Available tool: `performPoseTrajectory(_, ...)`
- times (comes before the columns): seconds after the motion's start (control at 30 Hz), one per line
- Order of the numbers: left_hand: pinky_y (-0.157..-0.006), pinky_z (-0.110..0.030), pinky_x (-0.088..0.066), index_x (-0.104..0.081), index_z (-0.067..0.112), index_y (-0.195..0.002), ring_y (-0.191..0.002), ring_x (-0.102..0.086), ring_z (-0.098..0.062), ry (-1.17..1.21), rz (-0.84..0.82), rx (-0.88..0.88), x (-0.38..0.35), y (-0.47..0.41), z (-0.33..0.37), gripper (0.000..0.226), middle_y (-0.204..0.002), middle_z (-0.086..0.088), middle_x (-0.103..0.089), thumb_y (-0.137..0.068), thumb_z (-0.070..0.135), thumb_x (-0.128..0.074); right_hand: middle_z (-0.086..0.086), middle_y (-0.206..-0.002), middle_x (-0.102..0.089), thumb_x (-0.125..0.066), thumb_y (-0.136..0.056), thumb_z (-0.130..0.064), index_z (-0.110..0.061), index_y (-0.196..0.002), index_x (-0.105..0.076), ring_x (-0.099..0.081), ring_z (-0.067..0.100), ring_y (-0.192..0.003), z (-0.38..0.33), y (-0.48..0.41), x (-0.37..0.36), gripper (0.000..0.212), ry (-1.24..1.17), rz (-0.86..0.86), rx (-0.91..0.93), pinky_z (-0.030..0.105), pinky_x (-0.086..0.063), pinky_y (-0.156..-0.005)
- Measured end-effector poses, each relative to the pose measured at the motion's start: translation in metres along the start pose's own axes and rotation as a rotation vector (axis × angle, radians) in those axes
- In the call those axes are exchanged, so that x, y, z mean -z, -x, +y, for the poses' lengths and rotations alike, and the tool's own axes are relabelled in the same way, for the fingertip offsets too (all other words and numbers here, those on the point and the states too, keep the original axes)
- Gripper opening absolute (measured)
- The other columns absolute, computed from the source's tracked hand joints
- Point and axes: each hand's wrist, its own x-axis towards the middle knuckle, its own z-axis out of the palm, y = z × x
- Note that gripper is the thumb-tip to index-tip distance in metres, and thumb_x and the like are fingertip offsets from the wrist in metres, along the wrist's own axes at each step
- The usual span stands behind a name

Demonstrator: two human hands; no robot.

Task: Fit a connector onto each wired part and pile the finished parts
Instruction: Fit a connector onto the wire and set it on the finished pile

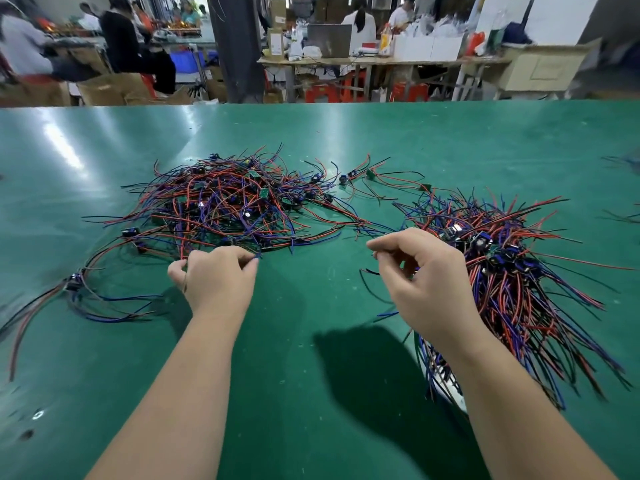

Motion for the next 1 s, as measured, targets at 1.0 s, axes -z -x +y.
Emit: performPoseTrajectory(1.0,-0.077,-0.034,-0.041,-0.067,0.018,-0.085,-0.070,-0.055,-0.005,0.752,0.339,-0.742,0.027,0.053,0.059,0.009,-0.077,0.020,-0.057,-0.087,0.024,-0.061,-0.006,-0.088,-0.071,-0.072,-0.078,0.000,-0.030,-0.099,-0.067,-0.065,0.007,-0.076,-0.009,-0.006,-0.008,0.037,-0.279,-0.136,-0.090,0.022,-0.052,-0.072)
